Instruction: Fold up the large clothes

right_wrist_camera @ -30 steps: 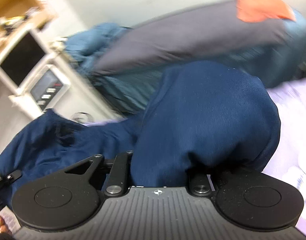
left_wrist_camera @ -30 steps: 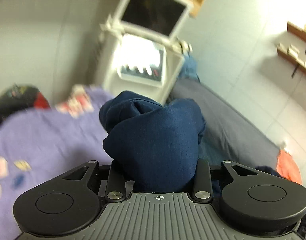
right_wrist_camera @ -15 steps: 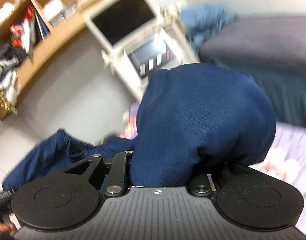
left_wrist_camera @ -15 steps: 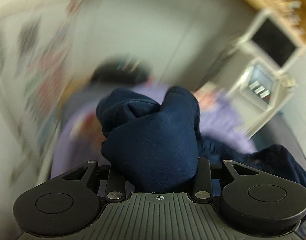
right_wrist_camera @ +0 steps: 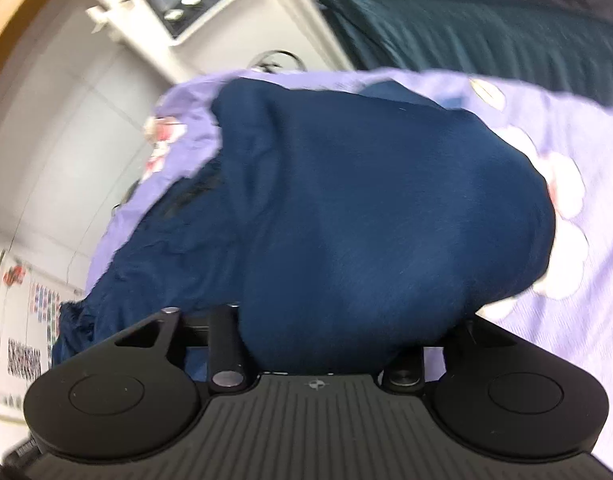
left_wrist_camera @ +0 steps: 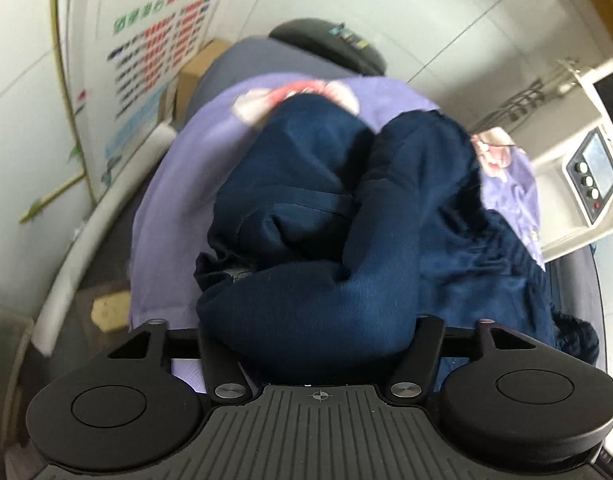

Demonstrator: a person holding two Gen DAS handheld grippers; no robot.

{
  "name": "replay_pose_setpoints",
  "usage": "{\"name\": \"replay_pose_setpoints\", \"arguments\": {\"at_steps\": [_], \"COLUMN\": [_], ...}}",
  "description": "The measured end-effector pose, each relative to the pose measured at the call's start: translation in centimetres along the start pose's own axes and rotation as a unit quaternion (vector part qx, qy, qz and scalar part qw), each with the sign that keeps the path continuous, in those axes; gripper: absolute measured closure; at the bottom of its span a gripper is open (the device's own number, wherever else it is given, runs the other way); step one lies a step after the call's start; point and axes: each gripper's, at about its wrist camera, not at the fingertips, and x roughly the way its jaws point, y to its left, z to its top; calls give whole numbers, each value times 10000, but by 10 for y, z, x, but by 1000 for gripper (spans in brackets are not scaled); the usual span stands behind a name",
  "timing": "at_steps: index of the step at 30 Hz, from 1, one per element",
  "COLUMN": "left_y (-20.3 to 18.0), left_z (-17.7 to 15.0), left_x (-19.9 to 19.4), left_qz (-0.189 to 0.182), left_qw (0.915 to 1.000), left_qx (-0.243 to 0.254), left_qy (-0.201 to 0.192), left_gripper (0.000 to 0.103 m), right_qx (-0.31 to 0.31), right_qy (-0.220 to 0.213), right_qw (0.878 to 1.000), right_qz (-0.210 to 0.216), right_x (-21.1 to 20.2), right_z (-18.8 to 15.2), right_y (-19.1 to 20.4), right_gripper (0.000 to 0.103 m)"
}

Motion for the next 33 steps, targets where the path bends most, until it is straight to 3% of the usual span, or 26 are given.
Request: {"name": "replay_pose_setpoints", "arguments": {"at_steps": [3,8,15,20,26,30,33], "left_y": [8,17,27,39,34,4,-14], "left_z": [1,5,17,24,24,17,10], "left_x": [6,8,-13,-26,-40,-64,-77], "left_qz": [107,151,87,-13,134,589,951], "left_qw": [9998,9992,9968,9961,9959,9815,9670], "left_qx": [110,161,702,786,854,1815,2308], "left_qy": [160,336,369,405,268,-163,-509], "left_gripper": [0,0,0,0,0,0,0], "right_qx": [446,911,1199,1551,2050,2349,2236], "right_qy": [104,229,228,142,35,99,-44], "right_qw": [9987,9952,9922,9878,9776,9697,9725], "right_qz": [-206,-260,-261,19,479,666,650], "right_x": [4,14,15,5,-13,-26,-45], "right_z": [-12,-21,-16,-12,-15,-18,-19], "right_y": [-10,-29,-32,-51,-72,-85,-86], "right_gripper": [35,25,21,21,21,20,12]}}
